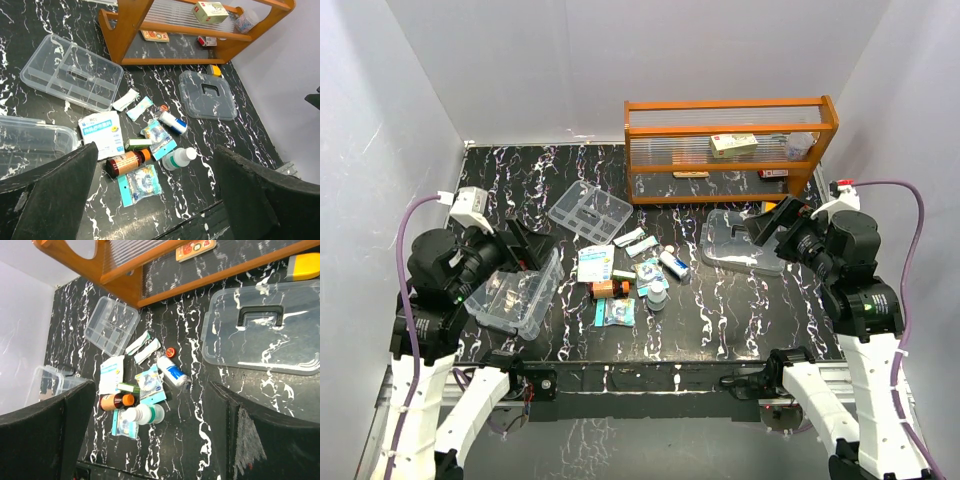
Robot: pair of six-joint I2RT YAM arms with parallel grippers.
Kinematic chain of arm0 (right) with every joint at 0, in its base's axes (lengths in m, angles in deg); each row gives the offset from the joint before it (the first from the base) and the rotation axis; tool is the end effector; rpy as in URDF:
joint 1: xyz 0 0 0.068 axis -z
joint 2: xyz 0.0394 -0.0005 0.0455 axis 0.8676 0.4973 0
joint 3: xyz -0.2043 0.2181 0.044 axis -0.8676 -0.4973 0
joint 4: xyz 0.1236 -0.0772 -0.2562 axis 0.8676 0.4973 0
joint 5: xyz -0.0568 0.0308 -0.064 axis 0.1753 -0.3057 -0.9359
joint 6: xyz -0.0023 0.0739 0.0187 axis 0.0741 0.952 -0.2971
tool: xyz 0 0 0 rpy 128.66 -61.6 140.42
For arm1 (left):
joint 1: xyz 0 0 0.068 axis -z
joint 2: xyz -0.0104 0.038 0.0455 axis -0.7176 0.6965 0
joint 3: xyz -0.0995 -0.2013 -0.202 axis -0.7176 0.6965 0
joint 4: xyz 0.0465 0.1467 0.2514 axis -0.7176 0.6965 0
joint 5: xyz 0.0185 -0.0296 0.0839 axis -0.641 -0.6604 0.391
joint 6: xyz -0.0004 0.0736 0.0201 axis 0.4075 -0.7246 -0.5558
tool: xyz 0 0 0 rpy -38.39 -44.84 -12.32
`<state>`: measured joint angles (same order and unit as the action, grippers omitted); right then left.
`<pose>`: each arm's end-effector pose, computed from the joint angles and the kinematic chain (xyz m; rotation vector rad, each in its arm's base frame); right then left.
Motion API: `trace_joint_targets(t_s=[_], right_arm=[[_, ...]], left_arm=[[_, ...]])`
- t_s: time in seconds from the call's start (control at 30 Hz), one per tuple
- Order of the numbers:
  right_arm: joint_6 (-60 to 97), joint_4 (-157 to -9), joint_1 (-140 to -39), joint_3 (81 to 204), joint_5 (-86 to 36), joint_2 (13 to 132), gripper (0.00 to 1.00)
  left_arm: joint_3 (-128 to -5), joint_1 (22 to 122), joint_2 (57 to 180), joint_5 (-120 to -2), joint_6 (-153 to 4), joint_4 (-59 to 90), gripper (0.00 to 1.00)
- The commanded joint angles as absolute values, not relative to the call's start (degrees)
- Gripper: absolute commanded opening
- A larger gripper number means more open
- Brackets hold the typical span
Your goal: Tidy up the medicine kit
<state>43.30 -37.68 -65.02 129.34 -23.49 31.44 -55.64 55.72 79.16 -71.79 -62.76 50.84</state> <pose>0.1557 0.0234 0.4096 0.3712 1.9914 0.5669 0.1363 -0.0450 0.4437 0.0491 1.7433 -0.7088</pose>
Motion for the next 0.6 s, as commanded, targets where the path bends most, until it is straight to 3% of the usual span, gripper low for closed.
trace_joint_targets(t_s=[0.0, 0.13, 0.23, 0.4, 0.57], right_arm=[[44.89, -41.05, -64.6, 127.55, -19.03, 30.88, 0.89], [45.48, -41.74, -64.54, 125.25, -17.84, 30.38, 0.89], [45.69, -42.08, -64.47, 124.29, -17.6, 30.48, 0.89], [46.16, -43.01, -64.42, 123.59, -17.62, 30.52, 0.88], [46.89, -43.71, -64.48, 122.25, -17.35, 30.0, 0.88]], left_arm=[[-54.07, 55.54, 78.9, -70.21, -60.18, 52.14, 0.99], [-52.35, 55.55, 79.8, -63.92, -58.09, 55.56, 0.99], [-52.71, 55.55, 81.34, -52.59, -52.9, 61.94, 0.97], [-53.48, 55.52, 85.49, -33.25, -42.41, 73.23, 0.84], [-51.3, 55.48, 89.79, -28.53, -40.45, 74.05, 0.65]])
